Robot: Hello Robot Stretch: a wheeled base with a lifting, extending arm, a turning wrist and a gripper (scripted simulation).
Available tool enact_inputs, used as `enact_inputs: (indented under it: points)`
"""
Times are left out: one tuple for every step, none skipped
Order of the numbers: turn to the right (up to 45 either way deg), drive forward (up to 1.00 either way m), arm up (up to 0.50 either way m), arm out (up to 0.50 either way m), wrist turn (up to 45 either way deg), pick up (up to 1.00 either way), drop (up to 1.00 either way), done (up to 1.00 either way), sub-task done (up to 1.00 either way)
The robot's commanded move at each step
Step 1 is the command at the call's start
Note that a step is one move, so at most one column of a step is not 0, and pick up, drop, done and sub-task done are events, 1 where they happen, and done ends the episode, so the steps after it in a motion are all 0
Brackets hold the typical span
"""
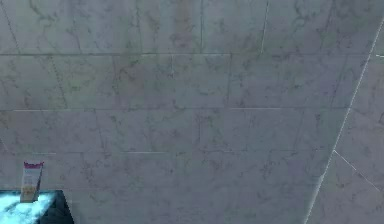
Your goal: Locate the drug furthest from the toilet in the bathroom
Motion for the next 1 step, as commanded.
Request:
enact_inputs:
  points:
    - [-9.0,0.00,0.00,0.00,0.0,0.00,0.00,0.00,0.00]
